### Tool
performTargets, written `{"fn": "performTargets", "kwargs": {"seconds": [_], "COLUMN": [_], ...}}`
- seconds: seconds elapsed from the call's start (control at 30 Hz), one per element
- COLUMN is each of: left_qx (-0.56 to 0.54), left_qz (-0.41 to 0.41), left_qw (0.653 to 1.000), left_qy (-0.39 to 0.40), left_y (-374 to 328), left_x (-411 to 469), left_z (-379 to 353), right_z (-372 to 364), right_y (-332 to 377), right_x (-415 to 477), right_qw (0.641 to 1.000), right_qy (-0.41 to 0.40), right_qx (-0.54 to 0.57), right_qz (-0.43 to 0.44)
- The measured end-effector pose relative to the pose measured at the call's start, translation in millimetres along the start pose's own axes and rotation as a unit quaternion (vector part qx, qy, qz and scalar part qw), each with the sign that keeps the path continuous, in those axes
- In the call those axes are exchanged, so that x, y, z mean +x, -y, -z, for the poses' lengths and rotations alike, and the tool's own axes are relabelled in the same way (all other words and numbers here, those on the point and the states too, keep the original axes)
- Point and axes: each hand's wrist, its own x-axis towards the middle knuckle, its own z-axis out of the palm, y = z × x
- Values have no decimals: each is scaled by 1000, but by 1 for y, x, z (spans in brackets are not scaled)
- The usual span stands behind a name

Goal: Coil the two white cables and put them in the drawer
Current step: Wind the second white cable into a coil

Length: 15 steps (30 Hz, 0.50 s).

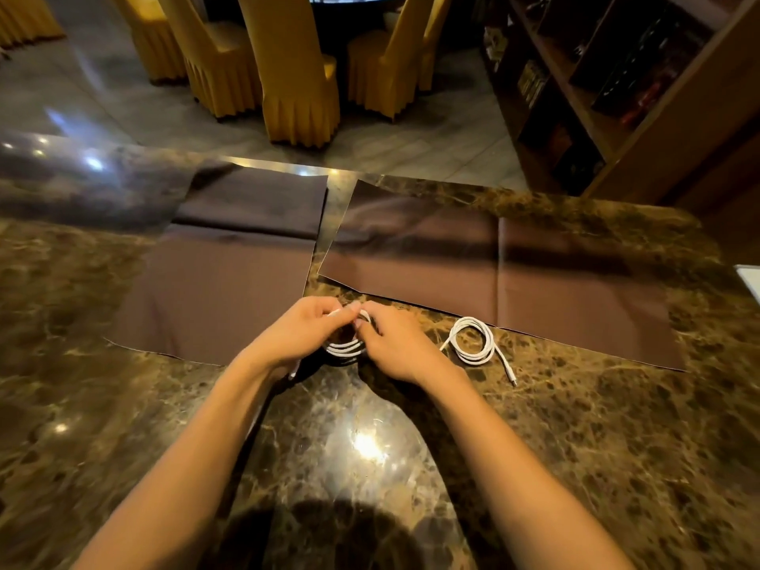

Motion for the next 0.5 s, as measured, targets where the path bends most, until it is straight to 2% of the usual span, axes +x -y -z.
{"fn": "performTargets", "kwargs": {"seconds": [0.07, 0.13, 0.27, 0.33, 0.37, 0.43, 0.5], "left_qx": [-139, -282, -446, -484, -480, -431, -387], "left_qz": [19, 42, 64, 80, 89, 103, 106], "left_qw": [990, 957, 891, 870, 872, 895, 914], "left_qy": [-14, -48, -65, -43, -38, -45, -61], "left_y": [4, 7, 7, 6, 6, 4, 2], "left_x": [-1, -1, 1, -1, -2, -6, -9], "left_z": [-7, -17, -31, -34, -35, -37, -40], "right_z": [1, 4, 12, 18, 22, 30, 43], "right_y": [2, 6, 7, 4, 3, -4, -16], "right_x": [-2, -3, -10, -14, -17, -23, -31], "right_qw": [1000, 997, 990, 988, 990, 992, 990], "right_qy": [-15, -32, -57, -57, -51, -35, -68], "right_qx": [26, 64, 127, 143, 132, 122, 121], "right_qz": [5, 7, -1, -7, -10, -19, -35]}}
